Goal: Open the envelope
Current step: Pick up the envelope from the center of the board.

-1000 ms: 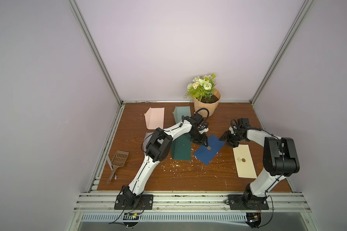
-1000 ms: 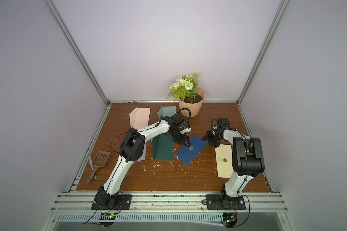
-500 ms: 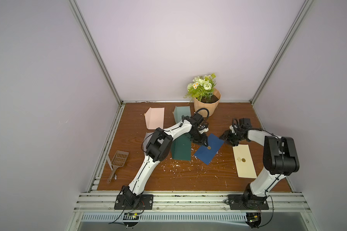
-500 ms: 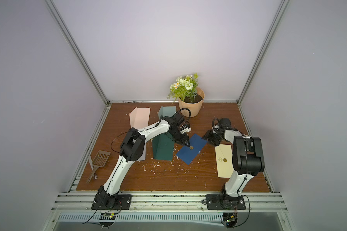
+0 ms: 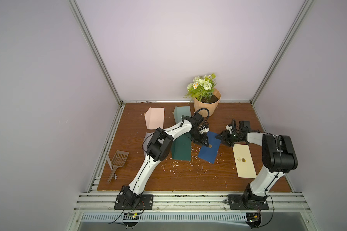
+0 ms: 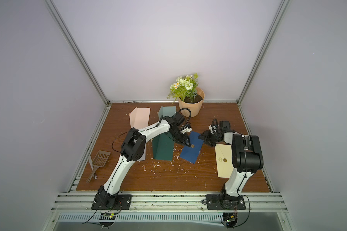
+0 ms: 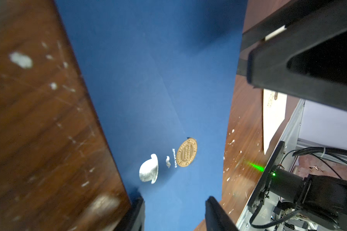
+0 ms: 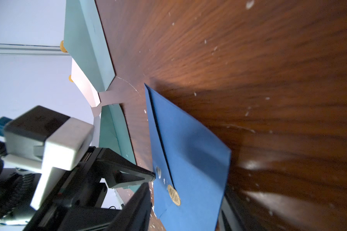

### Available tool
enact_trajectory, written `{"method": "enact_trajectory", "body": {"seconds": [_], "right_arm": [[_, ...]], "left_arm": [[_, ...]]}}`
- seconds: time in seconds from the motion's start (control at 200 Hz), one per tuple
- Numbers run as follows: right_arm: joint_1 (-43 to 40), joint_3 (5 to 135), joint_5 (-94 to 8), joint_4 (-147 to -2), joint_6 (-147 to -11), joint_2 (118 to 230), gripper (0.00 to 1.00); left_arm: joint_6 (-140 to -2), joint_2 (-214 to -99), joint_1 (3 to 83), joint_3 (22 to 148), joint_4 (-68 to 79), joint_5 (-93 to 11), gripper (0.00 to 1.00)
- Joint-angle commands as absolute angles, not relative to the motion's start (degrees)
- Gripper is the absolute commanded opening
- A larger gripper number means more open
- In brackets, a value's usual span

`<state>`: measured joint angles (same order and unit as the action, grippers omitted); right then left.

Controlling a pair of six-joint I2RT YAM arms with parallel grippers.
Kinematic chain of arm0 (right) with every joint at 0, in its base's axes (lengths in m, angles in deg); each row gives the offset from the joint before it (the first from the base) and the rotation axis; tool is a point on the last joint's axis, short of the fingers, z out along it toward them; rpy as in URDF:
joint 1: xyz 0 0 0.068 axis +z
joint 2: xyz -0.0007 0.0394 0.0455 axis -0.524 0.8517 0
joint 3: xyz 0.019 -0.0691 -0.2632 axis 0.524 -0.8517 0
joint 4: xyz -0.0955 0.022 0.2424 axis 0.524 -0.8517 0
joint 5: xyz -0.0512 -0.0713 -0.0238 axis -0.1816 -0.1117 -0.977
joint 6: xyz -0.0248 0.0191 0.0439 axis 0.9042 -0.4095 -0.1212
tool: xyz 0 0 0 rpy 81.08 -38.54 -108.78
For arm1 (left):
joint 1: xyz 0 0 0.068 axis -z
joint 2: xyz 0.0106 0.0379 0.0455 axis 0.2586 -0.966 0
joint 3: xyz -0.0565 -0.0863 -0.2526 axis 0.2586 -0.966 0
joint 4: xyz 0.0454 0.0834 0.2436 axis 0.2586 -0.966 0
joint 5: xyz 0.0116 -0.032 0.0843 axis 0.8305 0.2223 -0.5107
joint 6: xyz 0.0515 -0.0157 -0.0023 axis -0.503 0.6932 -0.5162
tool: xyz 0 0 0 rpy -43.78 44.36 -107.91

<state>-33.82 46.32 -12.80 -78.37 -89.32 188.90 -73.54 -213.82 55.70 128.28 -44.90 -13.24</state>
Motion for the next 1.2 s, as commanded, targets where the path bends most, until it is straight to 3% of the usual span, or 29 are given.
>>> {"method": "enact_trajectory", "body": {"seconds": [0.0, 0.16, 0.395, 0.605, 0.791, 0.906, 1.196], "right_arm": [[-33.5, 47.4, -12.3, -80.4, -89.2, 189.8, 0.57], [-32.4, 47.7, -4.4, -76.7, -90.9, 193.1, 0.51], [-27.6, 46.4, -6.6, -78.3, -89.1, 192.4, 0.43], [-27.3, 45.1, -9.0, -79.5, -88.8, 188.5, 0.11], [-27.4, 48.8, -10.2, -83.9, -87.0, 186.3, 0.11], [-27.4, 51.2, -10.0, -85.3, -87.0, 184.3, 0.00], [-27.3, 61.1, -6.8, -91.9, -87.1, 176.7, 0.00]], "left_arm": [[-75.4, -223.4, 56.3, 123.3, -48.9, -23.1, 0.52], [-75.7, -223.8, 56.3, 123.5, -48.8, -23.0, 0.52], [-75.2, -224.7, 56.2, 125.6, -48.9, -22.1, 0.52], [-73.4, -225.0, 56.0, 129.0, -48.8, -20.7, 0.52], [-72.9, -224.6, 55.9, 130.2, -48.8, -20.4, 0.52], [-72.5, -223.0, 55.8, 131.0, -48.8, -20.3, 0.50], [-73.6, -210.8, 51.7, 137.6, -48.7, -16.9, 0.57]]}}
